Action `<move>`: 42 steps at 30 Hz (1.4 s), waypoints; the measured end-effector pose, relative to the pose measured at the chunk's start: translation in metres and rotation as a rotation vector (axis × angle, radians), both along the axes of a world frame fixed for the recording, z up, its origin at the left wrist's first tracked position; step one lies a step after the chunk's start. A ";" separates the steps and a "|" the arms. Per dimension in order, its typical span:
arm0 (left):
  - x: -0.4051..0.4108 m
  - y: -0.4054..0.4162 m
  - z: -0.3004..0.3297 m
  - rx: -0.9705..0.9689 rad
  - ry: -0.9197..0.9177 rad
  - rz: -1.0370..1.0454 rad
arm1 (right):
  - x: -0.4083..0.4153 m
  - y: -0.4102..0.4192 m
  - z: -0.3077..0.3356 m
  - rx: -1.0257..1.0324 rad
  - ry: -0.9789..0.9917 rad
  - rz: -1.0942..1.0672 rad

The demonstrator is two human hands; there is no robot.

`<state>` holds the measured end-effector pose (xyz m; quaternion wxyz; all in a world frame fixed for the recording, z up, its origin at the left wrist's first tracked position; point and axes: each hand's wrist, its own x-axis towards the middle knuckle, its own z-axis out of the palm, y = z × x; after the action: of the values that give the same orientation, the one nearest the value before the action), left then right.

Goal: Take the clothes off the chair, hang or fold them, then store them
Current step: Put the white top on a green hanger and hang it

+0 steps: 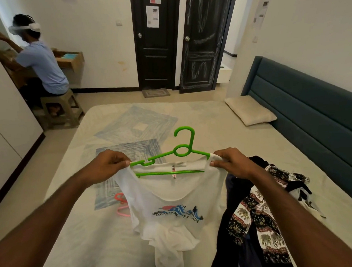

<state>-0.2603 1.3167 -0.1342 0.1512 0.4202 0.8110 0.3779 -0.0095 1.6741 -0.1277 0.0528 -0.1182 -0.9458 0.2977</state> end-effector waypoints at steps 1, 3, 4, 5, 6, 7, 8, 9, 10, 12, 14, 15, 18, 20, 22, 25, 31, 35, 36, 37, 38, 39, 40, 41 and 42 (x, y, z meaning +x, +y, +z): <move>-0.001 0.001 0.001 -0.042 0.042 -0.004 | 0.000 0.001 -0.001 -0.004 0.000 0.002; 0.004 0.003 0.005 -0.050 0.069 -0.009 | 0.001 0.003 -0.003 -0.008 0.004 -0.007; 0.007 0.005 0.008 -0.026 0.078 -0.008 | 0.002 0.004 -0.004 -0.011 0.005 -0.019; 0.009 0.007 0.010 0.015 0.091 0.003 | 0.003 0.005 -0.004 -0.015 0.005 -0.029; 0.011 0.010 0.010 0.062 0.120 0.031 | 0.004 0.004 -0.005 -0.021 0.005 -0.039; 0.012 0.013 0.010 0.115 0.153 0.079 | 0.004 0.004 -0.005 -0.026 0.005 -0.046; 0.015 0.017 0.012 0.182 0.165 0.135 | 0.005 0.004 -0.006 -0.027 0.002 -0.053; 0.019 0.022 0.016 0.278 0.141 0.185 | 0.005 0.004 -0.006 -0.022 -0.004 -0.057; 0.027 0.027 0.022 0.395 0.083 0.211 | 0.005 0.004 -0.005 -0.008 -0.010 -0.059; 0.044 0.031 0.039 0.571 0.002 0.204 | 0.005 0.006 -0.005 0.035 -0.030 -0.067; 0.053 0.024 0.049 0.554 0.001 0.081 | 0.008 0.010 -0.003 0.064 -0.022 -0.088; 0.054 0.017 0.049 0.447 -0.006 -0.027 | 0.010 0.011 -0.002 0.071 0.007 -0.103; 0.046 -0.002 0.032 0.086 0.047 -0.153 | 0.016 0.015 0.001 0.069 0.105 -0.147; 0.037 -0.003 0.020 0.133 0.145 0.010 | 0.018 0.013 0.007 0.071 0.135 -0.145; 0.033 0.007 0.016 0.238 0.286 0.145 | 0.017 0.012 0.009 0.083 0.137 -0.127; 0.035 0.034 0.020 0.228 0.441 0.073 | 0.016 0.010 0.012 0.064 0.120 -0.096; 0.044 0.070 0.023 0.123 0.367 -0.051 | 0.022 0.003 0.020 0.040 0.169 -0.079; 0.045 0.068 0.012 0.155 0.267 -0.056 | 0.032 0.002 0.018 0.025 0.182 -0.076; 0.044 0.066 0.010 0.169 0.181 -0.053 | 0.035 0.003 0.016 0.013 0.179 -0.083; 0.044 0.064 0.009 0.184 0.076 -0.037 | 0.038 0.004 0.014 0.006 0.173 -0.089; 0.040 0.062 0.008 0.190 -0.007 -0.011 | 0.041 0.005 0.012 0.007 0.167 -0.096; 0.037 0.060 0.008 0.181 -0.052 0.013 | 0.044 0.006 0.010 0.008 0.161 -0.103; 0.033 0.058 0.008 0.145 -0.077 0.027 | 0.046 0.006 0.009 0.005 0.152 -0.109; 0.030 0.057 0.010 0.082 -0.102 0.023 | 0.048 0.005 0.008 -0.005 0.141 -0.112; 0.029 0.056 0.012 -0.005 -0.130 -0.007 | 0.048 0.003 0.008 -0.017 0.131 -0.107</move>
<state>-0.2317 1.3726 -0.1222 0.2058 0.3971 0.7991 0.4017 0.0386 1.6767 -0.1200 0.1293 -0.1492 -0.9301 0.3097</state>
